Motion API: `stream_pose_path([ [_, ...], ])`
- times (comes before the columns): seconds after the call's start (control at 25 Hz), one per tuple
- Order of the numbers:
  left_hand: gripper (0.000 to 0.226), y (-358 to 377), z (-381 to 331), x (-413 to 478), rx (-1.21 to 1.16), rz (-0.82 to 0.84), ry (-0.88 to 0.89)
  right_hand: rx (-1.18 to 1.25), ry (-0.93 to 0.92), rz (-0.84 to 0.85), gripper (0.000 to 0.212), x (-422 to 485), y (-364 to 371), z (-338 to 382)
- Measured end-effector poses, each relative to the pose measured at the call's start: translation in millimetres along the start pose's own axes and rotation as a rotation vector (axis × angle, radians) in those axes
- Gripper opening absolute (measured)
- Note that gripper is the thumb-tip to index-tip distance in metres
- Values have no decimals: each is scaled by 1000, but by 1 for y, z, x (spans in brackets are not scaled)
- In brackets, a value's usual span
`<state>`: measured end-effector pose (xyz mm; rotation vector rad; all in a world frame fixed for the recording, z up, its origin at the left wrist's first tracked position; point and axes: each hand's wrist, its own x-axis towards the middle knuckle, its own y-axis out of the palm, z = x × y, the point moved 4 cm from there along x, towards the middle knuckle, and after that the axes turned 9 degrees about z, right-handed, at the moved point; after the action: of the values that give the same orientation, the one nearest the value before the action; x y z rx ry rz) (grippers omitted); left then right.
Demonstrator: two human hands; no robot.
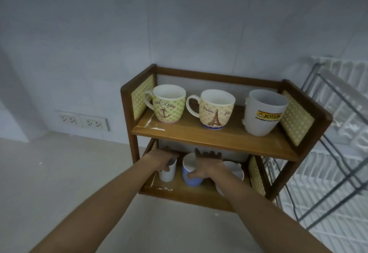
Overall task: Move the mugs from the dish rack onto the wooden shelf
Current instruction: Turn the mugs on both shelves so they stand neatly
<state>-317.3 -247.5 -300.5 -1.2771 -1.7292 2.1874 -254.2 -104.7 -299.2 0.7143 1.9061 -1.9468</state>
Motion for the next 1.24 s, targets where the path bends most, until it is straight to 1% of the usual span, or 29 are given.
stream_pose_path([
  [0.12, 53, -4, 7, -3, -3, -39, -72, 19, -73, 61, 106, 8, -3, 1],
  [0.24, 40, -3, 11, -4, -64, -43, -59, 9, -125, 63, 99, 7, -8, -5],
  [0.32, 39, -5, 12, -4, -131, -6, -45, 80, -196, 60, 83, 4, -8, -7],
  [0.36, 42, -9, 15, -4, -189, 4, -57, 135, -258, 72, 72, 3, -6, -7],
  [0.4, 45, -12, 18, -3, -232, 12, -79, 183, -316, 69, 64, 2, -7, -9],
  [0.44, 47, -13, 20, -3, -263, 39, -84, 173, -351, 53, 65, 4, -7, -9],
  [0.48, 48, -13, 21, -2, -278, 91, -63, 177, -361, 50, 71, 3, -8, -9],
  [0.56, 55, -13, 19, -2, -263, 177, 19, 173, -271, 50, 81, 7, -8, -12],
  [0.64, 61, -11, 15, -1, -225, 189, 48, 130, -208, -18, 81, 11, -8, -10],
  [0.72, 58, -10, 14, 1, -224, 137, 39, 141, -233, -54, 79, 14, -7, -5],
  [0.84, 45, -8, 10, 3, -154, 79, 55, 130, -284, 9, 82, 12, -11, -6],
  [0.96, 50, -11, 4, -1, -55, 62, 59, 107, -298, 40, 85, 10, -12, -9],
  [1.08, 57, -13, 0, -3, -27, 93, 34, 154, -322, 53, 86, 5, -6, -13],
  [1.12, 58, -13, -2, -2, -7, 100, 25, 246, -291, 94, 83, 3, -3, -19],
  [1.16, 61, -12, -6, -1, 12, 84, 28, 377, -206, 144, 77, 1, -2, -30],
  [1.2, 67, -11, -11, 2, 13, 33, 47, 435, -119, 162, 73, 0, -4, -42],
  [1.24, 75, -9, -20, 5, 0, -35, 80, 440, -12, 127, 72, -2, -8, -55],
])
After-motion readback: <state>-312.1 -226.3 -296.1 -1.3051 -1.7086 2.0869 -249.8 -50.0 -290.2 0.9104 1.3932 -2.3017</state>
